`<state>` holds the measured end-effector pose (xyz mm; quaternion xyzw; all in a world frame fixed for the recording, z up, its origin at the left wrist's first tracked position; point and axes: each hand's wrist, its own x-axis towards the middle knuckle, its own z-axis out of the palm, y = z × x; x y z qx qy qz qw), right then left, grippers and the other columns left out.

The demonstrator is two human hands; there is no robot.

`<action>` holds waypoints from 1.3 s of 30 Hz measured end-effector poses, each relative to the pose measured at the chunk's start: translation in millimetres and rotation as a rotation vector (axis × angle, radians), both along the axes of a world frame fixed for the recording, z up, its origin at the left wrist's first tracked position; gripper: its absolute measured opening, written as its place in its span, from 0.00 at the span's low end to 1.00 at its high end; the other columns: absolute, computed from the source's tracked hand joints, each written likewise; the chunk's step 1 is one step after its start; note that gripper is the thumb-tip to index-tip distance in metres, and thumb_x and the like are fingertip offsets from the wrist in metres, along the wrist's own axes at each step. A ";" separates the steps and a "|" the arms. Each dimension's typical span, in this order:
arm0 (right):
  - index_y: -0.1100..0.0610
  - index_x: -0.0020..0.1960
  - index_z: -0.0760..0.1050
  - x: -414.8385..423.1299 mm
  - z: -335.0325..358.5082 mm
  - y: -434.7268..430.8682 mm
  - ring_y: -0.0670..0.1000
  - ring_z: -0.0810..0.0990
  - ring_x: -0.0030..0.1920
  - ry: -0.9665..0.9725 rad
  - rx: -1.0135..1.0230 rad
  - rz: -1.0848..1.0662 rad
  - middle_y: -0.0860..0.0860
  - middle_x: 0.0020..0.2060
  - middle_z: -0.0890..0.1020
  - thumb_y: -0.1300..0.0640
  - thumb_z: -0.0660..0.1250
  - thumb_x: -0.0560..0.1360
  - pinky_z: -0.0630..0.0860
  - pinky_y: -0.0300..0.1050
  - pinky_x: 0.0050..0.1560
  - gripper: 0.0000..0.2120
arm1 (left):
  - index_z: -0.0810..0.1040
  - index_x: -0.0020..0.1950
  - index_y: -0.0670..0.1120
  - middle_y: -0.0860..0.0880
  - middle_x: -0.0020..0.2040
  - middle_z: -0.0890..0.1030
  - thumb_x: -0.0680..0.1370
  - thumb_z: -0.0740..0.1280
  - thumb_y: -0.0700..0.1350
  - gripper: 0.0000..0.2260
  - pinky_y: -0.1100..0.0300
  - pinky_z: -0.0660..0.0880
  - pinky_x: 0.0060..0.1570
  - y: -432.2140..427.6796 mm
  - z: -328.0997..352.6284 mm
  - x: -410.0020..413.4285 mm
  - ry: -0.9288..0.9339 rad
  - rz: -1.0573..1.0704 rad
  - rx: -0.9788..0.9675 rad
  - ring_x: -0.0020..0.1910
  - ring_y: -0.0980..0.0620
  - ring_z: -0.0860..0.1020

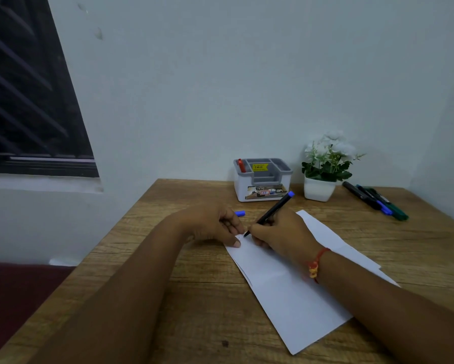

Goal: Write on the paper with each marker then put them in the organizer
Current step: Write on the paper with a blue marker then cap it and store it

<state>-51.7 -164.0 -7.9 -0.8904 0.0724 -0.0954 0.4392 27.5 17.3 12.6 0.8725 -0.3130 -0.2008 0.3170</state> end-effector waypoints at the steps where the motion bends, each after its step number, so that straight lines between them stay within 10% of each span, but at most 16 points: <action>1: 0.59 0.37 0.84 0.1 -0.2 -0.2 0.49 0.84 0.32 -0.002 -0.005 -0.002 0.52 0.31 0.86 0.55 0.72 0.70 0.83 0.49 0.41 0.08 | 0.83 0.55 0.52 0.53 0.51 0.84 0.68 0.78 0.46 0.16 0.58 0.77 0.59 -0.2 -0.2 0.3 -0.002 0.001 0.000 0.48 0.59 0.80; 39: 0.54 0.37 0.82 -0.7 2.3 -5.1 0.44 0.79 0.28 0.000 0.098 0.028 0.48 0.27 0.83 0.58 0.71 0.69 0.78 0.43 0.36 0.02 | 0.83 0.55 0.52 0.53 0.50 0.83 0.68 0.78 0.46 0.16 0.60 0.76 0.57 0.2 0.6 -0.5 0.010 0.016 0.011 0.48 0.58 0.80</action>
